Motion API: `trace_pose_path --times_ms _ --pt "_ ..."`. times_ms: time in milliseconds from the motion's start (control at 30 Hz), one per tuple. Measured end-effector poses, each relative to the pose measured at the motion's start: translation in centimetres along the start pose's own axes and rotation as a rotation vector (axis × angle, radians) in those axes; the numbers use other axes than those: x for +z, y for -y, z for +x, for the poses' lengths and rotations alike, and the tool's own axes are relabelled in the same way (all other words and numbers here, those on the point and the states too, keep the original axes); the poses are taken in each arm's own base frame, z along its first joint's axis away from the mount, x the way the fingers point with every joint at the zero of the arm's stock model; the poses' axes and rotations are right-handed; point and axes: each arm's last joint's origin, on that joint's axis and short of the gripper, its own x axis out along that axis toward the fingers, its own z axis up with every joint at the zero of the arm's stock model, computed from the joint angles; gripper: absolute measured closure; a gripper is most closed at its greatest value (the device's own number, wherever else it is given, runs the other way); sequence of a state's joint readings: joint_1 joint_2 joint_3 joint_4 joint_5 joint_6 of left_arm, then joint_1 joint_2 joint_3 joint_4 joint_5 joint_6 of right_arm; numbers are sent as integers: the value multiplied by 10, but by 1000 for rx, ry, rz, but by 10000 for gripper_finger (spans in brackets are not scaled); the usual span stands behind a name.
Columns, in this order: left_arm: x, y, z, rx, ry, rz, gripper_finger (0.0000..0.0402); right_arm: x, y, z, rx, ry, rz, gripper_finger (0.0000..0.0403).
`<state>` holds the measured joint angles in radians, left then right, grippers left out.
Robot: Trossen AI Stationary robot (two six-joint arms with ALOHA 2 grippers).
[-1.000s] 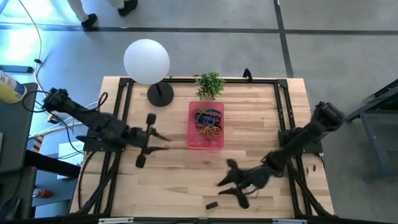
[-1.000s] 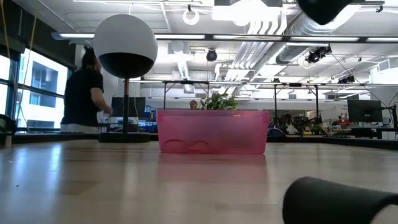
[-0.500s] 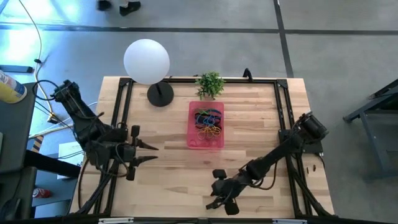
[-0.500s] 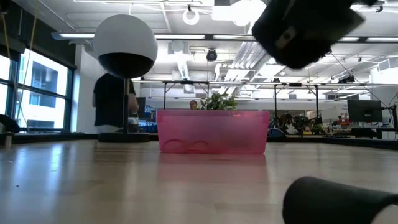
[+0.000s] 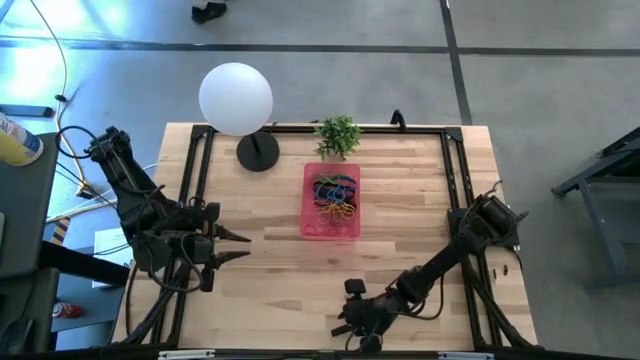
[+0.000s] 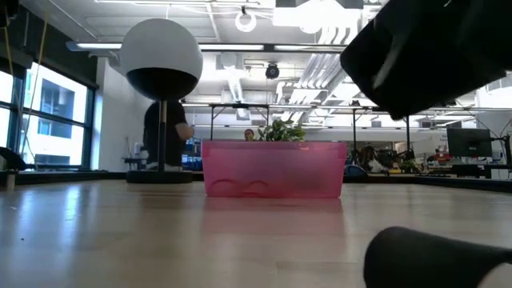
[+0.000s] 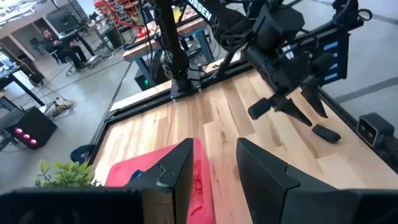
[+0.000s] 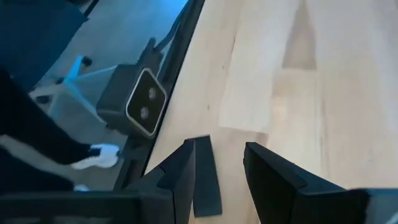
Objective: Pick and place rubber bands into bin
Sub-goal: Put the black rubber band into the red bin
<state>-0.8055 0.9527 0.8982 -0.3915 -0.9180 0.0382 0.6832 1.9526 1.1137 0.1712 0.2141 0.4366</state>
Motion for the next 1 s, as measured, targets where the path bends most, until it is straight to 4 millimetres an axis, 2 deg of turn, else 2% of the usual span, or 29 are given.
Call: trace_pose_path --times_ms 267,567,833,1000 --pt "-2 0 0 3 -15 20 291 0 -1 8 -8 28 -16 274" --pt "-3 0 0 12 -24 32 291 8 -12 34 28 9 -75 274" --pt "-3 0 0 11 -24 32 291 3 -12 34 56 -86 -88 270" --pt "-5 0 0 11 -34 30 291 0 -15 33 61 -106 -97 235"
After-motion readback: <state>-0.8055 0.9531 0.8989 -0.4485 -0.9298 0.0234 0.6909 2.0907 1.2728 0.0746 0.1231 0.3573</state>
